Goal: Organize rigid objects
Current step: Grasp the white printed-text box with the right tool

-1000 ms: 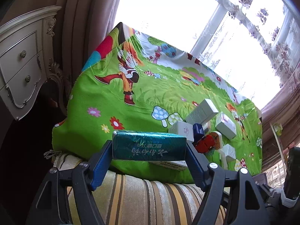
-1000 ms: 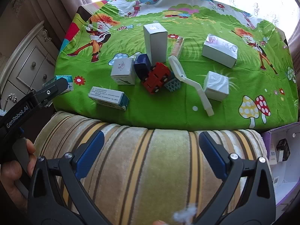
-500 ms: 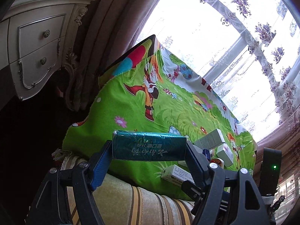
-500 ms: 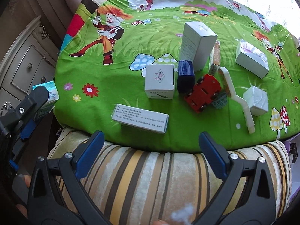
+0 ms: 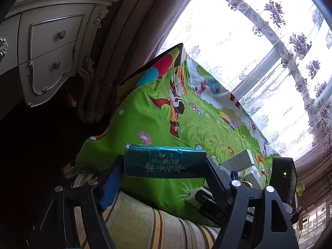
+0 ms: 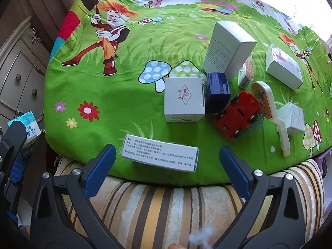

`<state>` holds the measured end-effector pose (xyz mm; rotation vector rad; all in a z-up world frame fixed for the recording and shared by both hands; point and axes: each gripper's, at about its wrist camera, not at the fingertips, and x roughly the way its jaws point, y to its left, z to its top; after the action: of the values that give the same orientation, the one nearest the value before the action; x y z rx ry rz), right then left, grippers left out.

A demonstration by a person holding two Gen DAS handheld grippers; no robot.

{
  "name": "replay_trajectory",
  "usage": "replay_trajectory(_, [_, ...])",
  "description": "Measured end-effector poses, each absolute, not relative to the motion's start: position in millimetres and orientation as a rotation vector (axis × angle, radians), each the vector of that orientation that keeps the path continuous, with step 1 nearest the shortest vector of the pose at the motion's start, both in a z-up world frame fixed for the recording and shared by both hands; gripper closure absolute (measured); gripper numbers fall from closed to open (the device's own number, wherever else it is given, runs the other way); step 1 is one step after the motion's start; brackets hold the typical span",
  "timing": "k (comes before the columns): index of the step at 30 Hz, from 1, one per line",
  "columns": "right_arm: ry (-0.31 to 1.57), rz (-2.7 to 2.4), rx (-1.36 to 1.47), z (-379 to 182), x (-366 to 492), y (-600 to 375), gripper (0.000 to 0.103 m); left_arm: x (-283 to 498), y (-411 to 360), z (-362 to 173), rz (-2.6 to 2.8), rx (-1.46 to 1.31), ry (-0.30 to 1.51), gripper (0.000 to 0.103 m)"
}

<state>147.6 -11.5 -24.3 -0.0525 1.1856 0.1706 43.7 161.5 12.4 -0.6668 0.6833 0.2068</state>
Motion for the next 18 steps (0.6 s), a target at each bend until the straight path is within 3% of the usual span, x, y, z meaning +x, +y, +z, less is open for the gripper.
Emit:
replay_trajectory(7, [1.16, 0.227, -0.062, -20.4, 141.8, -12.3, 0.025, 45.8, 153.3, 13.3, 0.21, -0.622, 0.69, 0.028])
replay_trajectory(18, [1.161, 0.291, 0.002, -18.4, 134.6, -33.8, 0.025, 48.8, 144.3, 13.8, 0.211, -0.579, 0.704, 0.028])
